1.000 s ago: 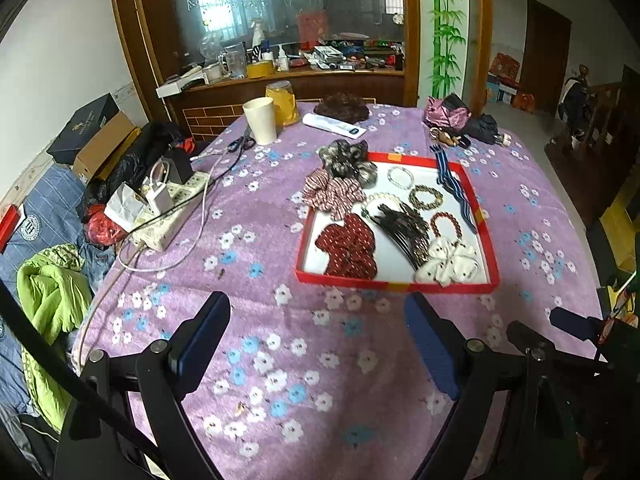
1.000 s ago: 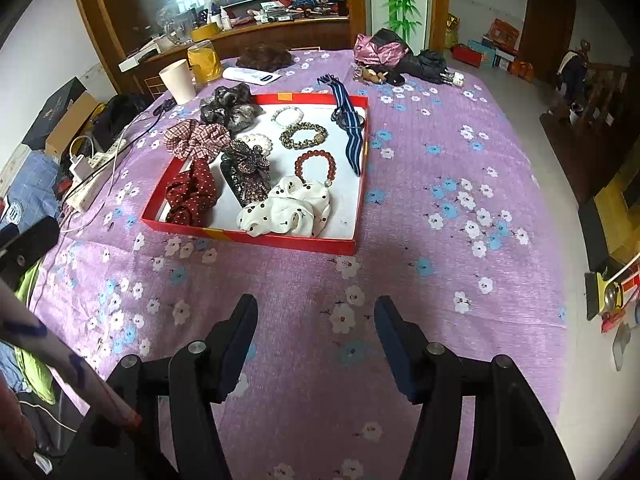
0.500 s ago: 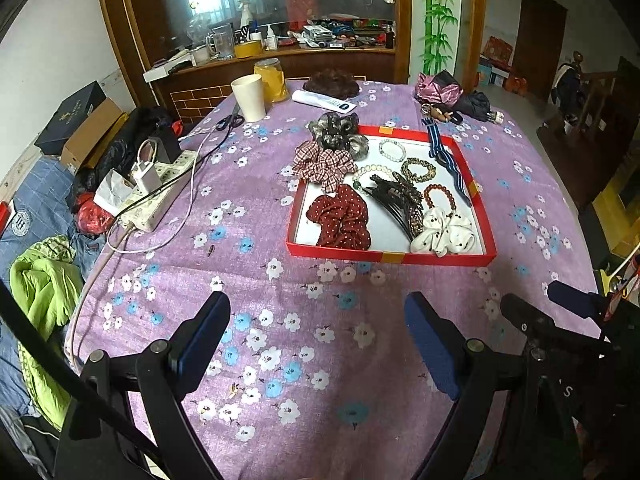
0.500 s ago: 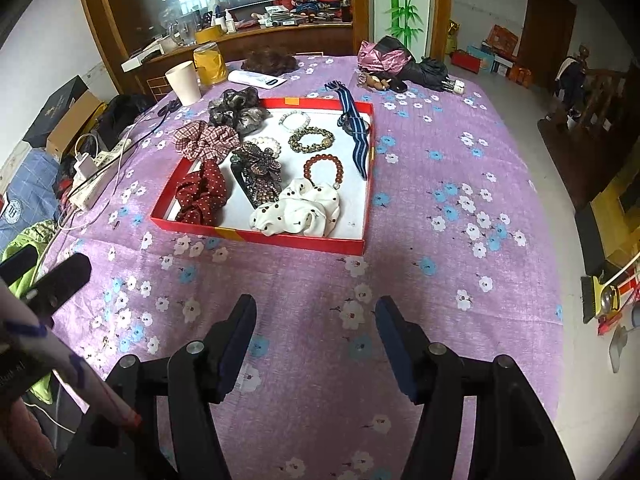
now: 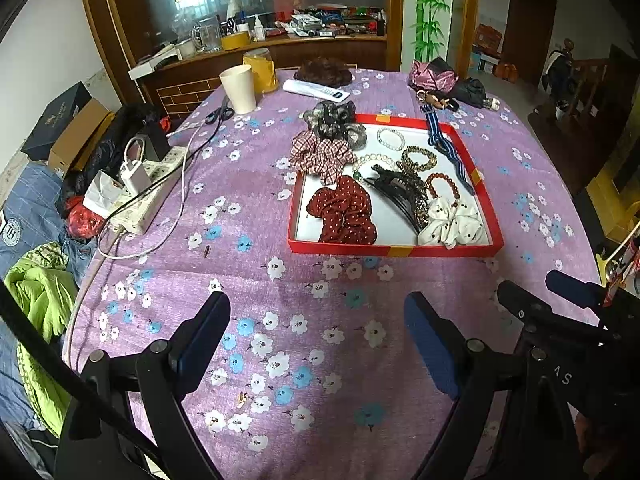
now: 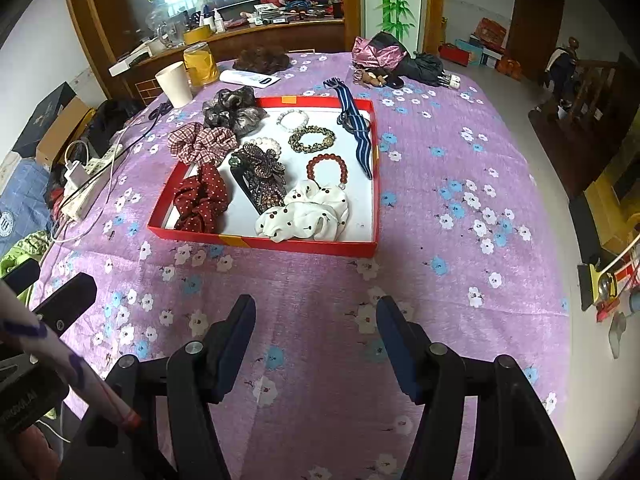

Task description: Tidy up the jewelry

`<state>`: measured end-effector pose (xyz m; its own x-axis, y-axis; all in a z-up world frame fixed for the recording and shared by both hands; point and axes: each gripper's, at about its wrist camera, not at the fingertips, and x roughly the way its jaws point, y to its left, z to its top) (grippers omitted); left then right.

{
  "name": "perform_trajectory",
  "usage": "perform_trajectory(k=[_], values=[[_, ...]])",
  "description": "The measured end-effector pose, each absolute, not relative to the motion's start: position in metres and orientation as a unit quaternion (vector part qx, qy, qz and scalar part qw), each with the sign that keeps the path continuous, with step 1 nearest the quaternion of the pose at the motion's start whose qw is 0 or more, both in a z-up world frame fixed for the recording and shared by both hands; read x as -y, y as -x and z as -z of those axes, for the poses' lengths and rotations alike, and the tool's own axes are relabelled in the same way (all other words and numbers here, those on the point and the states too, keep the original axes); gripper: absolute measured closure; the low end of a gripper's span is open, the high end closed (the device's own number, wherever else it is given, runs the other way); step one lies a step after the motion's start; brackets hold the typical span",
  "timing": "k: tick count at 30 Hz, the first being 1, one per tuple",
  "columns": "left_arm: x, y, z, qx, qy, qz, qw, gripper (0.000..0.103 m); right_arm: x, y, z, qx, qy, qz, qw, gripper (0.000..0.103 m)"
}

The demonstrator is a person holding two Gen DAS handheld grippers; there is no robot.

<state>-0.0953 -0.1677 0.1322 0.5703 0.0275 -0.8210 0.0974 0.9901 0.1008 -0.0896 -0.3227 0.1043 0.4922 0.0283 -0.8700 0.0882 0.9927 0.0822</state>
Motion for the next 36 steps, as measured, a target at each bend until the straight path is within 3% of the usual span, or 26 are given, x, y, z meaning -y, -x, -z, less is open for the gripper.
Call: perform_trajectory(k=[36], values=[[0.173,0.066,-0.096,-0.508,-0.079,0.054,0.856,0.016,0.323,0.073,-0.078,-0.535,-0.067,0.060,0.840,0.036]])
